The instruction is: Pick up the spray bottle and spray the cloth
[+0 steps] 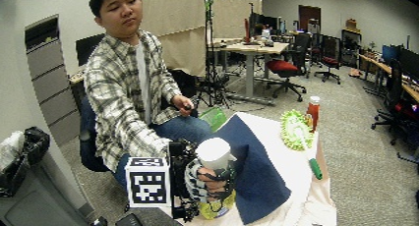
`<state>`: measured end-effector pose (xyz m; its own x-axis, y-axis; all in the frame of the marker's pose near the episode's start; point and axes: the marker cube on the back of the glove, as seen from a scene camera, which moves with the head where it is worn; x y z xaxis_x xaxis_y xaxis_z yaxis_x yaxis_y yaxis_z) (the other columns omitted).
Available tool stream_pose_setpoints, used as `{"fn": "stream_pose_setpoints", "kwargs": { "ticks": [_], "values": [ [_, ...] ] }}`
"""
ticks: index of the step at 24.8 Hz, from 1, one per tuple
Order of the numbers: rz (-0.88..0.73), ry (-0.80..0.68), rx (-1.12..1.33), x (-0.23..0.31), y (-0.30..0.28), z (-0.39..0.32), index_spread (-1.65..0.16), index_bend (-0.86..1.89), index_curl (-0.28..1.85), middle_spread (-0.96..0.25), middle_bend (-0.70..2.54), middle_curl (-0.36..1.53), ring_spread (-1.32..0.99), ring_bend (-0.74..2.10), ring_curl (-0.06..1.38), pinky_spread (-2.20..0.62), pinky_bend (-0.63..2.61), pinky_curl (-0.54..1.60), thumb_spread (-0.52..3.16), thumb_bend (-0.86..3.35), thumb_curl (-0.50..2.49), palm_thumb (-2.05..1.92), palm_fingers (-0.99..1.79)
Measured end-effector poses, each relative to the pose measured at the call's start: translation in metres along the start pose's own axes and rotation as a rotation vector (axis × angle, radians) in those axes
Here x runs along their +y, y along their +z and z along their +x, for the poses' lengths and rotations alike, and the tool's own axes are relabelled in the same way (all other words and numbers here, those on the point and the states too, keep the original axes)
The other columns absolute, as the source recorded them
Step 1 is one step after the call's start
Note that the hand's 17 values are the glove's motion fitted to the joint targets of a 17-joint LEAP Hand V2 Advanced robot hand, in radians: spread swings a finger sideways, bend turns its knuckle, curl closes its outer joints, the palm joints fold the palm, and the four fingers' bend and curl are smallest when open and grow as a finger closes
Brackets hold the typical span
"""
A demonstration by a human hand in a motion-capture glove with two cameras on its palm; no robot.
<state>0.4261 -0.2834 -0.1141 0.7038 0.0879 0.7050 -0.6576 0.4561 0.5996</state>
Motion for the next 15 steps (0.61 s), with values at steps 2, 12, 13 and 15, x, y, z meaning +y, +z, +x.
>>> {"fn": "stream_pose_setpoints", "kwargs": {
  "ticks": [2, 12, 13, 15],
  "values": [
    [-0.006, 0.002, 0.001, -0.001, 0.001, 0.000, -0.29, 0.18, 0.35, -0.19, 0.46, 0.48, -0.20, 0.57, 0.43, -0.08, 0.40, 0.38, 0.35, -0.02, 0.69, 1.18, 1.20],
    [-0.084, 0.018, 0.038, -0.008, -0.007, -0.004, -0.30, 0.17, 0.39, -0.20, 0.46, 0.50, -0.21, 0.56, 0.45, -0.09, 0.41, 0.39, 0.26, -0.02, 0.72, 1.18, 1.20],
    [-0.096, 0.009, 0.048, -0.009, -0.009, -0.007, -0.30, 0.17, 0.40, -0.20, 0.46, 0.50, -0.21, 0.56, 0.45, -0.09, 0.41, 0.39, 0.25, -0.02, 0.73, 1.18, 1.20],
    [-0.114, -0.016, 0.071, -0.010, -0.011, -0.014, -0.30, 0.17, 0.41, -0.20, 0.46, 0.51, -0.21, 0.56, 0.45, -0.09, 0.41, 0.39, 0.24, -0.02, 0.73, 1.18, 1.20]
  ]
}}
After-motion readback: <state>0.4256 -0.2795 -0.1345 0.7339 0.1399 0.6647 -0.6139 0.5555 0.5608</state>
